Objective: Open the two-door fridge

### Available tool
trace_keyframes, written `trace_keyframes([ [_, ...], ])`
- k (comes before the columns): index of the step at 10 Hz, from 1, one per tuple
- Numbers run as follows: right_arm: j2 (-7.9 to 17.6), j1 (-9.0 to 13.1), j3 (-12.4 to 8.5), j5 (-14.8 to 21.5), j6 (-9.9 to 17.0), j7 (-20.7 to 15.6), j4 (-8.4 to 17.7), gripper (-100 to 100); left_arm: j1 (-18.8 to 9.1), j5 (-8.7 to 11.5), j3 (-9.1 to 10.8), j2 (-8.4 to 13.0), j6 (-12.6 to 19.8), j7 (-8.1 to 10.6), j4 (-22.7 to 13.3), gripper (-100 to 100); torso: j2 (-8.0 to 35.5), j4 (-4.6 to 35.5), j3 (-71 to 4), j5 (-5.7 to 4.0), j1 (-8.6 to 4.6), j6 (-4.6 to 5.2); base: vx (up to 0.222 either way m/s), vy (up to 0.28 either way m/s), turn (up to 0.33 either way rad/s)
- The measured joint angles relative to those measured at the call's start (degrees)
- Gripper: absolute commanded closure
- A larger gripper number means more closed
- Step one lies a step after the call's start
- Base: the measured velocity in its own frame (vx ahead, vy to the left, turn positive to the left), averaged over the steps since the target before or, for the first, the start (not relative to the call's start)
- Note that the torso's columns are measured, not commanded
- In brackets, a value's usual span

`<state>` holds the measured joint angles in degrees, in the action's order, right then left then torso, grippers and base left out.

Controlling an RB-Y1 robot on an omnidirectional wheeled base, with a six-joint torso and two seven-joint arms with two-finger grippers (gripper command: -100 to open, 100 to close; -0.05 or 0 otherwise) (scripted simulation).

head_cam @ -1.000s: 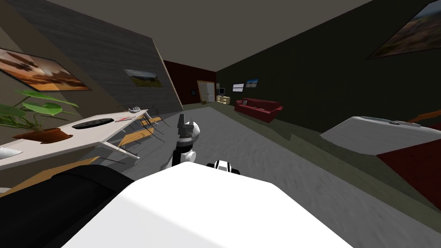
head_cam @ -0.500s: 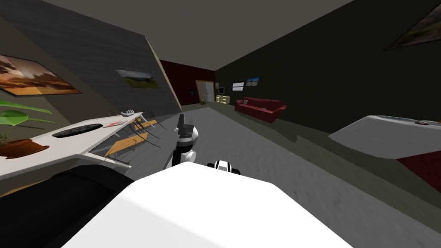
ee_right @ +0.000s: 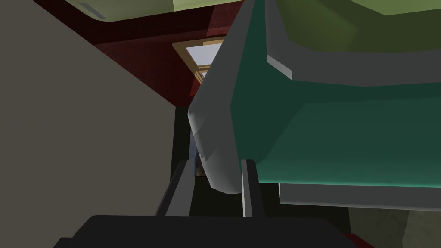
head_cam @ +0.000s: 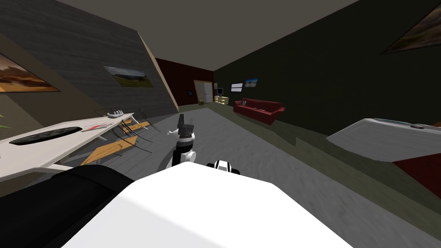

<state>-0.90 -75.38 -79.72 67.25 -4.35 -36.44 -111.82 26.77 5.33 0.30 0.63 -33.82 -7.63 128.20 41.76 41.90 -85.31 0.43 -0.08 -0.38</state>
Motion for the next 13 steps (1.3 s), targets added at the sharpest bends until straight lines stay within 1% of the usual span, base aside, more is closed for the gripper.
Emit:
trace_keyframes([
  [1,-0.1,0.6,-0.6,0.0,-0.1,-0.4,1.3,100,0.0,0.0,0.00,0.0,0.0,0.00,0.0,0,0.0,0.0,0.0,0.01,-0.15,0.03,0.255,-0.054,-0.026],
  [2,0.1,0.3,-0.1,0.1,0.2,-0.5,2.0,100,0.0,0.0,0.00,0.0,0.0,0.00,0.0,0,0.3,0.0,0.1,0.04,-0.33,-0.07,0.303,-0.023,-0.021],
  [3,0.4,0.4,-0.7,-0.1,0.2,-0.6,3.5,100,0.0,0.0,0.00,0.0,0.0,0.00,0.0,0,0.2,0.0,0.0,0.04,-0.37,-0.04,0.285,-0.034,-0.022],
  [4,0.7,-1.0,0.4,-0.2,1.3,0.0,3.8,100,0.0,0.0,0.00,0.0,0.0,0.00,0.0,0,0.2,0.0,0.0,0.08,-0.35,-0.08,0.295,-0.035,-0.013],
  [5,0.3,-1.0,0.1,-0.1,1.8,0.0,4.3,100,0.0,0.0,0.00,0.0,0.0,0.00,0.0,0,0.1,0.0,0.0,0.07,-0.20,0.01,0.297,-0.087,-0.034],
  [6,0.0,-0.1,-1.0,0.0,1.1,-0.6,5.2,100,0.0,0.0,0.01,0.0,0.0,0.00,0.0,0,0.2,0.0,0.0,0.06,-0.37,-0.04,0.156,-0.071,-0.013],
  [7,0.2,0.1,-0.7,0.1,1.0,-0.8,5.7,100,0.0,0.0,0.00,0.0,0.0,0.00,0.0,0,0.6,0.0,0.1,0.05,-0.58,-0.14,0.025,-0.020,0.029],
  [8,0.2,-0.2,-0.1,0.1,1.6,-0.7,5.3,100,0.0,0.0,-0.01,0.0,0.0,0.00,0.0,0,0.9,0.2,0.4,0.02,-0.60,-0.07,-0.020,-0.006,0.018],
  [9,-0.1,-0.4,-0.2,0.0,1.6,-0.5,4.9,100,0.0,0.0,-0.01,0.0,0.0,0.00,0.0,0,0.9,0.2,0.5,0.03,-0.58,0.06,0.169,-0.054,-0.024],
  [10,-0.3,-0.2,-1.1,0.0,1.1,-0.7,5.8,100,0.0,0.0,0.00,0.0,0.0,0.00,0.0,0,0.3,0.1,0.1,-0.09,-0.86,0.17,0.258,-0.040,-0.041],
  [11,-0.2,-1.3,-0.7,-0.3,1.6,-0.4,6.2,100,0.0,0.0,0.00,0.0,0.0,0.00,0.0,0,0.0,-0.1,-0.1,-0.10,-0.77,0.02,0.133,-0.005,-0.019],
  [12,0.2,-2.2,0.4,-0.4,2.7,0.1,6.3,100,0.0,0.0,0.00,0.0,0.0,0.00,0.0,0,0.3,-0.1,-0.1,0.02,-0.60,-0.10,0.220,-0.041,-0.022],
  [13,0.7,-2.5,0.7,-0.4,3.5,0.3,7.5,100,0.0,0.0,0.00,0.0,0.0,0.00,0.0,0,0.1,-0.1,-0.1,0.00,-0.74,-0.08,0.245,-0.060,-0.022],
])
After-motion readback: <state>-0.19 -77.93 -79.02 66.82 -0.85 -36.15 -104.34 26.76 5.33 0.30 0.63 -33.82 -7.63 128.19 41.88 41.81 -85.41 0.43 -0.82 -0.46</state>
